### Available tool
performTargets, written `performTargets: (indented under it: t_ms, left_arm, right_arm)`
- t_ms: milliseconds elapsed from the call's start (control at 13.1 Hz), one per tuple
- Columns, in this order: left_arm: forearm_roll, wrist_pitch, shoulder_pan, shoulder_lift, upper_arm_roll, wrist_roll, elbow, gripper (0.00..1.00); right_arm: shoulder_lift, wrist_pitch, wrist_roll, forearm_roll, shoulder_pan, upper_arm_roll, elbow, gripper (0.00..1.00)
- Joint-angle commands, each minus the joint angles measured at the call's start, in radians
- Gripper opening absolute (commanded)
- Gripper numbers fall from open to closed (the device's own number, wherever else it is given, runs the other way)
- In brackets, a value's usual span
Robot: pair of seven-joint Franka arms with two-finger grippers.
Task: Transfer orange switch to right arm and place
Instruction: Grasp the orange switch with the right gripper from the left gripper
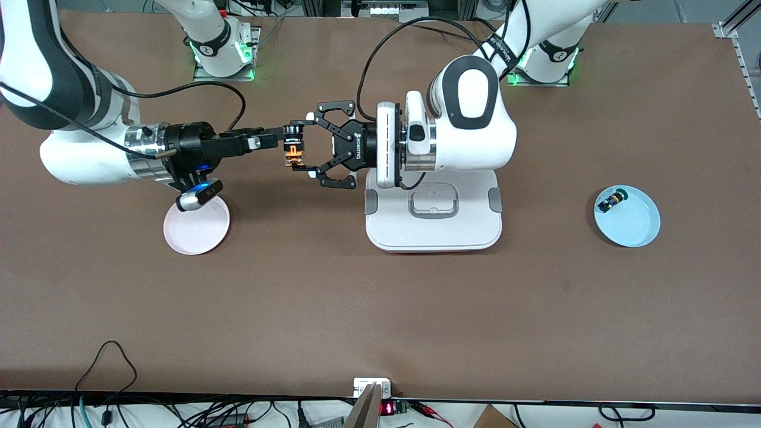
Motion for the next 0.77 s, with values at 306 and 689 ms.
performTargets:
  t_ms: [306, 689]
  left_arm:
    - [-0.016, 0.018, -0.021, 0.022, 0.015, 0.074, 0.038, 0.0]
    - [-0.015, 0.018, -0.021, 0.022, 0.017, 0.085, 0.036, 0.0]
  right_arm:
    - [0.01, 0.096, 0.005, 0.024, 0.046, -0.003, -0.004, 1.0]
    - [0.018, 0.097, -0.009, 0.027, 0.04, -0.003, -0.004, 0.9]
